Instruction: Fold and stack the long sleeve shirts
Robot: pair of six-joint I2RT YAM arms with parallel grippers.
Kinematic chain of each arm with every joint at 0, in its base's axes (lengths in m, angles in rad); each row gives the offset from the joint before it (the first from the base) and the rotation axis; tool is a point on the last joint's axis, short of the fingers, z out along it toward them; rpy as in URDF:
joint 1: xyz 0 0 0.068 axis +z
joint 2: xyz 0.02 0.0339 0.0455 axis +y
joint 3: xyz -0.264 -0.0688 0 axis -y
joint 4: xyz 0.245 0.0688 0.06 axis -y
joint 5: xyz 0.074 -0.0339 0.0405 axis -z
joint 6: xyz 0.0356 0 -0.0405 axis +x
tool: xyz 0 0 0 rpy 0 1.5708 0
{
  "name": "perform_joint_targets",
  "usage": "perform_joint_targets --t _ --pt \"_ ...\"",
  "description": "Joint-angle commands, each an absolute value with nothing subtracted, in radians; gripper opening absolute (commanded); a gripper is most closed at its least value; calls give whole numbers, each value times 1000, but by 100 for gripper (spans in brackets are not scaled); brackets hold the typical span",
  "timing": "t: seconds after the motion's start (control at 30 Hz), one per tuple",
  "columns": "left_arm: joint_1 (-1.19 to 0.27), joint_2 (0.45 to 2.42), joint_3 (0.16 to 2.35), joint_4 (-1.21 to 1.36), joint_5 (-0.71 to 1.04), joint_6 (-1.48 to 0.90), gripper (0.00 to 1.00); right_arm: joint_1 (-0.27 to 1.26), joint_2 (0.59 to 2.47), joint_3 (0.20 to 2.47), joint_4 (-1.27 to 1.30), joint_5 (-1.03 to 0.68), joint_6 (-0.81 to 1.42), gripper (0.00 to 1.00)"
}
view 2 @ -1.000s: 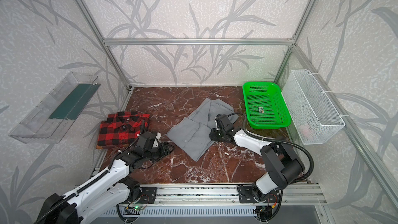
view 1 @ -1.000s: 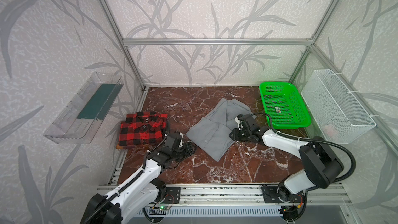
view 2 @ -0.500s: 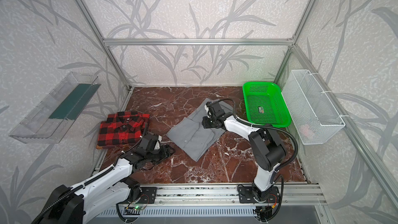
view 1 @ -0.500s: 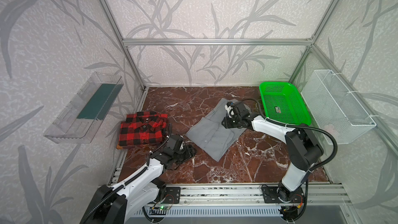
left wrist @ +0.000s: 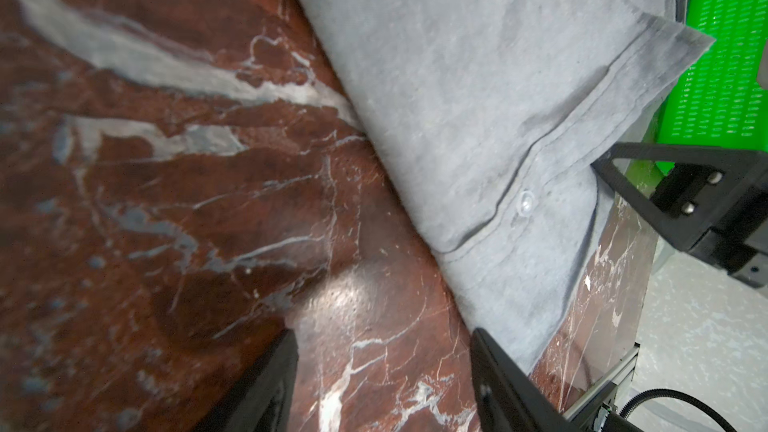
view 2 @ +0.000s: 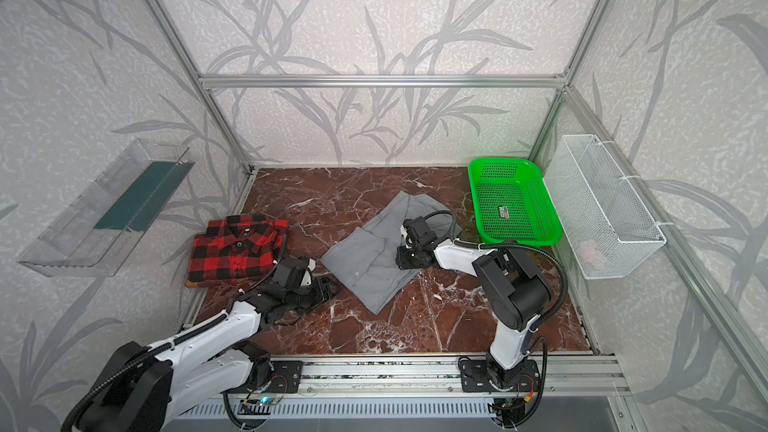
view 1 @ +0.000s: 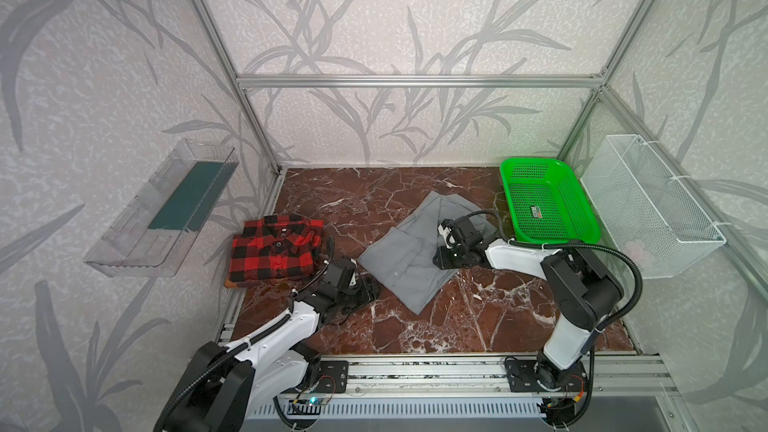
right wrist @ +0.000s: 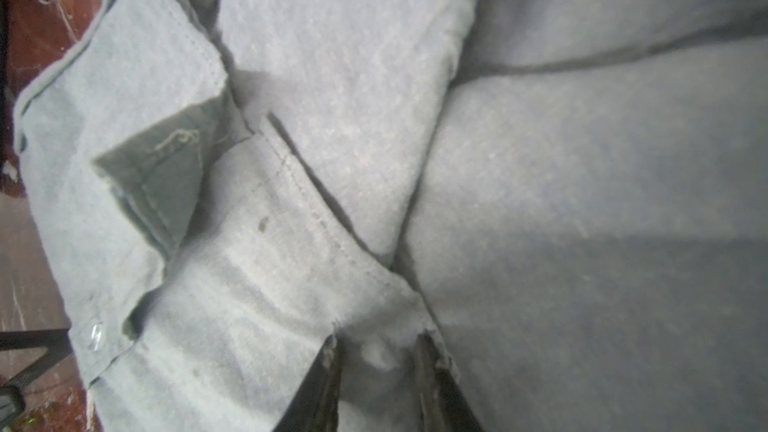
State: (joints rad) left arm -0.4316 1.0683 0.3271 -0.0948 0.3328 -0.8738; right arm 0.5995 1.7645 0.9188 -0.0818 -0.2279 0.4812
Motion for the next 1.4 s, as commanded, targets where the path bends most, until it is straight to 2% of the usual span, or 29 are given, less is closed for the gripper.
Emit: perform_joint_targets --t 0.0,0.17,0.33,0.5,0.67,0.83,1.0,1.37 --pt "-428 1123 353 -103 314 -830 68 659 1733 850 -105 -234 558 31" --pt "-428 1113 414 -191 293 -803 69 769 1659 767 -59 -207 712 31" --pt "-427 1006 449 -347 211 -782 70 897 1612 726 -10 -167 838 32" --pt "-427 853 423 -447 133 -790 71 875 1502 756 -133 -100 787 33" --pt "-427 784 346 -411 131 -820 73 842 1438 855 -260 -99 655 35" --pt "-427 827 329 -356 159 -794 76 838 1480 937 -249 -168 537 35" --pt "-428 894 312 -285 176 -773 76 812 1605 1002 -213 -285 494 35" --pt "-428 926 251 -164 221 -774 76 773 1777 1011 -124 -336 472 33"
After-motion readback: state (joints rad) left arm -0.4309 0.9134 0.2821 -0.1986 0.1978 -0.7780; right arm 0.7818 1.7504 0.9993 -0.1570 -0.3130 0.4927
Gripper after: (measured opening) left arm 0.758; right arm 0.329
